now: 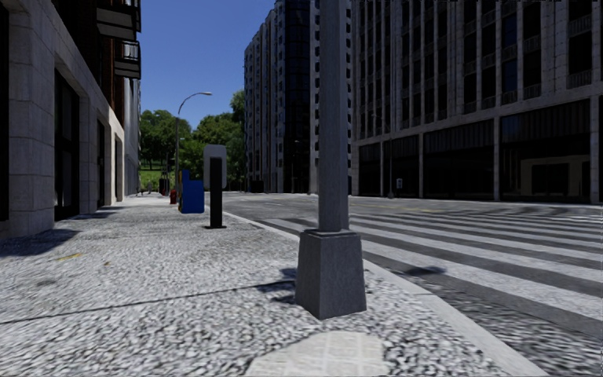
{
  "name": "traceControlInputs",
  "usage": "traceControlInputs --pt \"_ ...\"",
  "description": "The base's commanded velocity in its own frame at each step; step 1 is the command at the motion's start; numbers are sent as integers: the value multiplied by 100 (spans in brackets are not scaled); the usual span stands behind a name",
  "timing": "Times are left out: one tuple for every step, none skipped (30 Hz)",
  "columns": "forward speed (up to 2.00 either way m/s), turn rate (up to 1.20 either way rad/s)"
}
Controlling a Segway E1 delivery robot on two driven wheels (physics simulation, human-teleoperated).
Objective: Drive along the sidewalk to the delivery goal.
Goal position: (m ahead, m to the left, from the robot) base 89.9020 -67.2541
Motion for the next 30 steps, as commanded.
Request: traceControlInputs --pt "154 120" --pt "154 120" --pt "154 120" --pt "154 120" --pt "151 120" --pt "149 120" --pt "142 120" --pt "136 120" --pt "134 120" --pt "133 120" --pt "133 118" --pt "133 107" --pt "133 0" --pt "133 0" --pt "133 0" --pt "133 0" --pt "133 0" --pt "133 0" --pt "133 0" --pt "133 0" --pt "133 0" --pt "133 0" --pt "133 0" --pt "133 0" --pt "132 -32" --pt "132 -112" --pt "132 -120" --pt "132 -120" --pt "132 -120" --pt "133 -120"
